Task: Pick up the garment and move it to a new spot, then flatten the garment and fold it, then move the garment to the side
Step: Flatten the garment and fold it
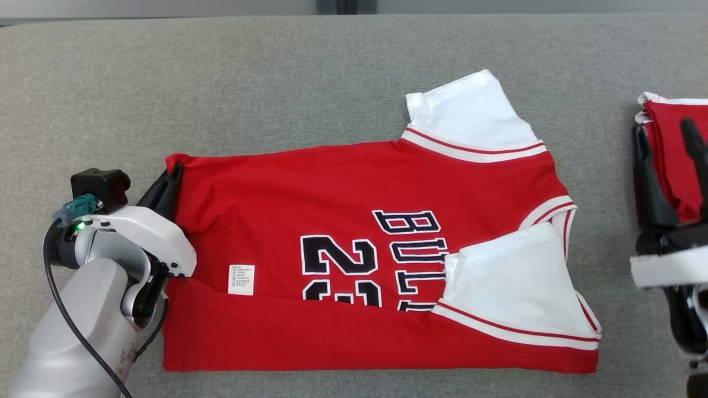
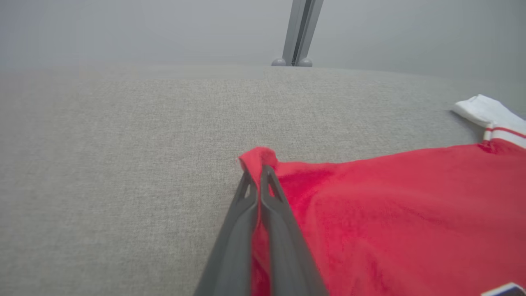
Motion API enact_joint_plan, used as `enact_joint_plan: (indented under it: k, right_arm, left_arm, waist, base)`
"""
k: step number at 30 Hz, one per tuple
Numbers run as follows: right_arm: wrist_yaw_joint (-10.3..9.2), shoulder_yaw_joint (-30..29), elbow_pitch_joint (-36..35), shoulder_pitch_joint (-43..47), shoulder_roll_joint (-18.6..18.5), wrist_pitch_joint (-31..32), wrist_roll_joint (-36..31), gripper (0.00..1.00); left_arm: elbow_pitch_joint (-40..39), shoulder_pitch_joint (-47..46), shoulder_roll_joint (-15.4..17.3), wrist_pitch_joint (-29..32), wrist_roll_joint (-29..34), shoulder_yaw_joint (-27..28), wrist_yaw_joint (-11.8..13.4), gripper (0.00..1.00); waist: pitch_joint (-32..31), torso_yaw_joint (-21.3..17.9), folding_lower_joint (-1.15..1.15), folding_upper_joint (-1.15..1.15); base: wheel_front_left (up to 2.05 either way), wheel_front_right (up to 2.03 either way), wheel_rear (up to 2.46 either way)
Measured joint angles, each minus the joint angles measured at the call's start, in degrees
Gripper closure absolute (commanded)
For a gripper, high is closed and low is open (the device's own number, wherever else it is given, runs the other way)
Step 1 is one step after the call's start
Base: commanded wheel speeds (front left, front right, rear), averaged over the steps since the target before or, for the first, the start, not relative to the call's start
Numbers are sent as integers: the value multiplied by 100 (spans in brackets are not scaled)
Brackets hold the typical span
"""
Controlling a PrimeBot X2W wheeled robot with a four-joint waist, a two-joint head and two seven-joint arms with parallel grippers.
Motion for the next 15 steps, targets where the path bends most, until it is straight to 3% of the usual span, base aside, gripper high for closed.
enact_joint_plan:
  k: [8,15]
  right_arm:
    - [1,-692,-1395,1393,1031,535,-995,0]
    - [1,-833,-1915,1931,1371,890,-1173,0]
  left_arm:
    - [-147,176,85,120,-62,19,122,100]
    - [-192,266,118,194,-136,19,149,100]
  waist:
    - [-185,-150,0,0]
    - [-299,-223,0,0]
  base:
    - [0,0,0]
    - [0,0,0]
